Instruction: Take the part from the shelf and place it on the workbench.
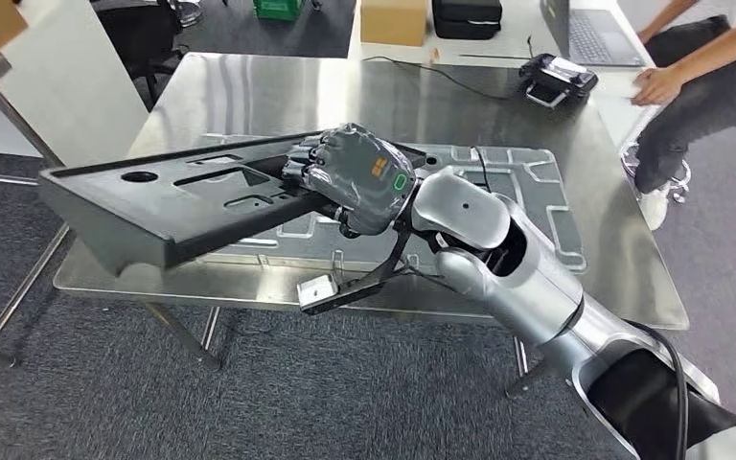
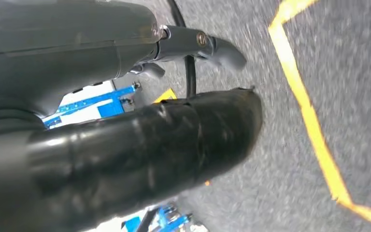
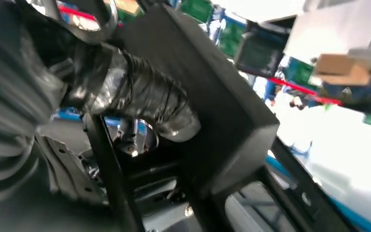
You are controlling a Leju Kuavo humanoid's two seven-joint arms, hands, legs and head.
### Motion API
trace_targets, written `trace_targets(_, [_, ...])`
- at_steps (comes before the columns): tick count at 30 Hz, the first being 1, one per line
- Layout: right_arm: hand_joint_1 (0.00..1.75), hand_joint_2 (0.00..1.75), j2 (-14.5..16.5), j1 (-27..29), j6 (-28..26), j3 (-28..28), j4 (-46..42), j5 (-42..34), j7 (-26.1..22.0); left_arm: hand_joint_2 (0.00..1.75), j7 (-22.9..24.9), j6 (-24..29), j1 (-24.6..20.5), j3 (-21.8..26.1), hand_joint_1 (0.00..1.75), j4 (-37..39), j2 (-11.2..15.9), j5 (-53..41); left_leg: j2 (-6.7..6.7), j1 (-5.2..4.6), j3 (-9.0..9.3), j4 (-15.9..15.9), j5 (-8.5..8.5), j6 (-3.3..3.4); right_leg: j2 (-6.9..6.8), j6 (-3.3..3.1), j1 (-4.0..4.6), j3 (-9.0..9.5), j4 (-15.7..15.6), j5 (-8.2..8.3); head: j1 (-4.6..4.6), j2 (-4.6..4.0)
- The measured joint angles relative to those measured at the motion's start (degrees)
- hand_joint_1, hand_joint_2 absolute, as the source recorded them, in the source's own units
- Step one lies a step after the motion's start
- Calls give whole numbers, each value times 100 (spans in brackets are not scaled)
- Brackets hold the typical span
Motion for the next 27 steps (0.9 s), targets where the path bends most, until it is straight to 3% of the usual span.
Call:
trace_targets(2, [175,175,0,-8,36,7,81,118,146,0,4,25,-4,0,0,0,-1,30,166,7,-463,282,-470,-41,-99,2,-21,258,-64,-160,-2,0])
trace_targets(3, [175,175,0,-17,50,8,138,181,211,0,5,34,5,1,0,0,-1,39,191,9,-617,241,-702,-50,-137,12,-32,381,-76,-252,-3,0])
trace_targets(4, [175,175,1,-29,56,9,200,238,266,0,5,38,19,1,0,0,-1,41,203,10,-713,83,-781,-52,-166,25,-43,502,-79,-348,-3,0])
trace_targets(5, [175,175,1,-41,62,9,265,278,306,0,5,39,39,1,0,0,-1,41,214,10,-758,-184,-634,-45,-190,41,-50,623,-79,-449,-3,0])
trace_targets(8, [175,175,12,-92,103,20,503,375,406,0,4,21,110,2,0,2,9,45,265,-20,-789,-1184,739,20,-205,120,-32,845,-21,-738,-2,0])
trace_targets(9, [175,175,19,-122,124,30,602,436,463,0,8,11,116,4,0,2,13,50,269,-36,-806,-1317,1037,50,-200,157,-17,863,2,-826,-2,0])
trace_targets(10, [175,175,26,-172,140,38,718,521,534,0,14,6,110,9,0,2,16,64,258,-52,-830,-1342,1130,79,-199,198,-5,889,19,-902,-2,0])
trace_targets(13, [175,175,32,-384,141,47,1106,770,702,0,44,-4,66,37,0,2,15,111,206,-36,-783,-1302,1055,188,-201,296,-32,894,132,-1104,-2,0])
trace_targets(15, [175,175,33,-498,129,47,1335,845,735,0,56,-3,36,58,0,2,15,123,188,-29,-733,-1320,993,260,-176,333,-50,569,716,-1363,0,0])
trace_targets(17, [175,175,33,-530,130,58,1523,883,749,0,63,-3,17,67,0,2,15,127,168,-42,-679,-1312,912,296,-165,351,-53,-5,1510,-1576,0,0])
trace_targets(18, [175,175,33,-526,134,73,1602,925,778,0,65,-5,14,70,0,2,15,132,154,-49,-642,-1300,866,299,-163,352,-55,-227,1722,-1534,0,0])
trace_targets(19, [175,175,33,-526,143,91,1677,995,835,0,66,-9,13,75,0,2,15,139,137,-56,-598,-1284,816,296,-161,346,-56,-352,1726,-1363,1,0])
trace_targets(21, [175,175,33,-577,196,124,1840,1239,1041,0,66,-16,11,92,0,2,9,163,101,-75,-493,-1246,714,283,-153,295,-45,-301,1132,-746,1,0])
trace_targets(22, [175,175,33,-622,239,135,1955,1402,1179,0,66,-15,9,102,0,2,-9,181,84,-90,-451,-1232,673,269,-142,251,-29,-223,800,-498,-4,0])
trace_targets(23, [175,175,40,-679,297,143,2095,1586,1330,0,66,-7,5,114,0,2,-26,201,64,-96,-426,-1223,646,251,-132,209,-11,-145,519,-349,0,0])
trace_targets(25, [175,175,80,-756,399,150,2393,1913,1591,0,67,25,1,141,0,2,-58,239,39,-104,-425,-1209,614,229,-117,194,2,-62,315,-318,6,0])
trace_targets(27, [175,175,133,-768,506,148,2646,2096,1760,0,69,55,11,169,0,2,-74,262,38,-99,-429,-1207,599,221,-108,222,-1,-27,272,-327,13,0])
